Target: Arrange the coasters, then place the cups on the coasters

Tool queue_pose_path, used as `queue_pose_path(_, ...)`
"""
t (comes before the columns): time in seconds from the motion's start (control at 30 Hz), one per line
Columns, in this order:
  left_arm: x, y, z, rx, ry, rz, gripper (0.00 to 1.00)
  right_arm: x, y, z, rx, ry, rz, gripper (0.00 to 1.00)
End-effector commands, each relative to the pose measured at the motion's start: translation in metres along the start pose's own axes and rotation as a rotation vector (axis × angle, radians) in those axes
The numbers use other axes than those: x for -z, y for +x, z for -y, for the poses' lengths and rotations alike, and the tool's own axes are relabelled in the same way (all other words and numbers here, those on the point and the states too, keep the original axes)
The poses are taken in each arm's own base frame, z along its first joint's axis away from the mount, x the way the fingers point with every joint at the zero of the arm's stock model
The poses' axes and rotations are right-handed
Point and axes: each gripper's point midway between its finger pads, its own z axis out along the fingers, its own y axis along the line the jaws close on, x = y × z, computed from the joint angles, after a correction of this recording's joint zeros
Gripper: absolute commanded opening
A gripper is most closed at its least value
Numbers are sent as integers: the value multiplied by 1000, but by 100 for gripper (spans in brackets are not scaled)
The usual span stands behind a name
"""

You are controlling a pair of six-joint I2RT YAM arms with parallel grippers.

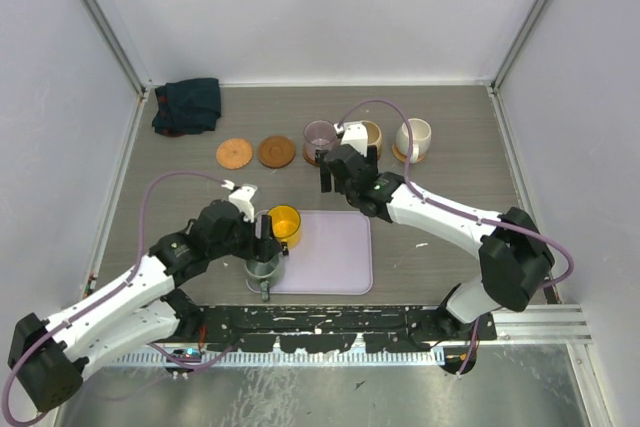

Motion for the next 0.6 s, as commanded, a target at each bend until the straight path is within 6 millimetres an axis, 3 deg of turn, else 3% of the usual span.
queue_pose_path(0.0, -3, -29, 15, -31, 25, 71, 72, 11, -20, -8, -87, -62, 65, 84)
queue_pose_path(0.2, -20, -32, 18, -55, 20, 47, 72, 13, -13, -10, -93, -85, 55, 85)
queue_pose_path(0.57, -47, -18, 22, -105, 13, -75, 72, 13, -10, -6, -96, -78, 63, 85)
